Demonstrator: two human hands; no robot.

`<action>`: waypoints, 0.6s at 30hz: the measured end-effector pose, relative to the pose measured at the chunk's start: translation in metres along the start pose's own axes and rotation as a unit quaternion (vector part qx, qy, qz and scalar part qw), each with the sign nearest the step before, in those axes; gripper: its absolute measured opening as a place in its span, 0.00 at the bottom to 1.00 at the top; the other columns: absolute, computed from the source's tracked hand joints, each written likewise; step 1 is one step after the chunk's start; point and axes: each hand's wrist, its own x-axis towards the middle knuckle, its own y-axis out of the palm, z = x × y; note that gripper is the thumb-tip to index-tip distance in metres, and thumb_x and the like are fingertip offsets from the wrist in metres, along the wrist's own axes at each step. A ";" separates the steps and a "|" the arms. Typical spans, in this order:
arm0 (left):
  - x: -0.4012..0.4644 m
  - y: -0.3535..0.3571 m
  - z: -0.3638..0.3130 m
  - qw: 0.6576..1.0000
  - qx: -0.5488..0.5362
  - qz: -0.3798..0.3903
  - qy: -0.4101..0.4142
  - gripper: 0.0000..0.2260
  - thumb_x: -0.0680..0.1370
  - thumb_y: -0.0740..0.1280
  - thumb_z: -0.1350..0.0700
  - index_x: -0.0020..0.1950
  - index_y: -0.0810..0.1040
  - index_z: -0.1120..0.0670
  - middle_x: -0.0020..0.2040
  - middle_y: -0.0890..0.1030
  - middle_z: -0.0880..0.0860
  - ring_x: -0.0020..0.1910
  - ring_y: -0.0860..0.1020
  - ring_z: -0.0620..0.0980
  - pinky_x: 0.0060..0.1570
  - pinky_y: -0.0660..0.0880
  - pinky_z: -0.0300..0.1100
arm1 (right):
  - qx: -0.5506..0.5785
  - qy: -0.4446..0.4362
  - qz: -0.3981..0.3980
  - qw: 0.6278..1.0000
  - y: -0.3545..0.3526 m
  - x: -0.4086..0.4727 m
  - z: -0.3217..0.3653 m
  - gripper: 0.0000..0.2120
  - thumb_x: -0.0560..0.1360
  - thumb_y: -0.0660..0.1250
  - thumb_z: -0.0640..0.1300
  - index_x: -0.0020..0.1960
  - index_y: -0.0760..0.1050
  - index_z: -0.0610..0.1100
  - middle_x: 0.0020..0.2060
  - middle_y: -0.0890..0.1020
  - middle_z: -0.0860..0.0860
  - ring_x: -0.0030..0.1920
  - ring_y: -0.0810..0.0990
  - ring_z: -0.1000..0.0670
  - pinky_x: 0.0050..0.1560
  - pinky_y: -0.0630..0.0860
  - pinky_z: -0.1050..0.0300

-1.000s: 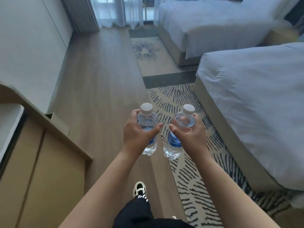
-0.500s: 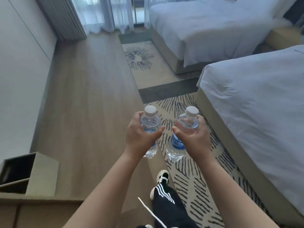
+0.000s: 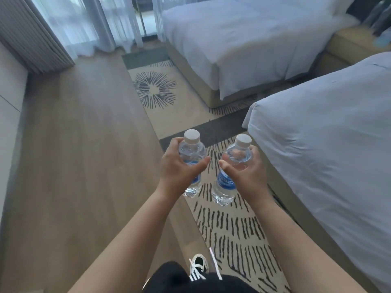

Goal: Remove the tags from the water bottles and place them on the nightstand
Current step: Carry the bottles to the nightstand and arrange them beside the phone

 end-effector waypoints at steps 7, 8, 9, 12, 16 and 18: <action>0.140 0.042 0.029 0.999 -0.017 0.037 -0.004 0.26 0.62 0.76 0.40 0.55 0.73 0.46 0.46 0.81 0.44 0.45 0.81 0.40 0.45 0.77 0.36 | -0.002 0.018 -0.025 1.000 0.016 0.136 -0.002 0.28 0.65 0.78 0.52 0.60 0.69 0.51 0.52 0.80 0.54 0.51 0.81 0.57 0.46 0.75 0.67; 0.163 0.048 0.036 0.999 -0.021 0.042 -0.004 0.26 0.62 0.76 0.40 0.55 0.73 0.46 0.46 0.81 0.44 0.45 0.81 0.40 0.45 0.76 0.34 | -0.004 0.020 -0.031 0.999 0.021 0.157 -0.004 0.28 0.65 0.78 0.52 0.60 0.69 0.52 0.52 0.80 0.54 0.51 0.81 0.57 0.46 0.75 0.66; 0.187 0.055 0.043 0.999 -0.024 0.048 -0.006 0.26 0.62 0.76 0.41 0.55 0.73 0.47 0.46 0.81 0.44 0.45 0.81 0.40 0.45 0.77 0.34 | -0.007 0.021 -0.037 0.999 0.027 0.179 -0.008 0.28 0.65 0.78 0.52 0.60 0.69 0.52 0.52 0.80 0.54 0.51 0.81 0.57 0.47 0.76 0.65; 0.263 0.074 0.064 0.997 -0.028 0.071 -0.006 0.27 0.62 0.76 0.41 0.56 0.73 0.48 0.46 0.81 0.46 0.45 0.81 0.43 0.47 0.79 0.44 | -0.017 0.026 -0.054 0.998 0.045 0.253 -0.018 0.28 0.65 0.77 0.52 0.59 0.68 0.52 0.51 0.80 0.55 0.50 0.81 0.57 0.47 0.76 0.65; 0.375 0.096 0.079 0.994 -0.011 0.106 -0.001 0.28 0.61 0.74 0.38 0.56 0.72 0.46 0.48 0.81 0.47 0.46 0.81 0.44 0.48 0.79 0.48 | -0.040 0.027 -0.093 0.994 0.064 0.361 -0.020 0.28 0.65 0.77 0.54 0.59 0.68 0.51 0.49 0.79 0.55 0.48 0.80 0.59 0.43 0.73 0.69; 0.430 0.108 0.081 0.994 -0.006 0.113 0.008 0.27 0.61 0.75 0.39 0.55 0.72 0.46 0.48 0.81 0.47 0.46 0.80 0.46 0.47 0.79 0.51 | -0.050 0.032 -0.114 0.992 0.068 0.413 -0.015 0.28 0.64 0.76 0.57 0.59 0.68 0.53 0.49 0.79 0.57 0.47 0.79 0.61 0.40 0.73 0.71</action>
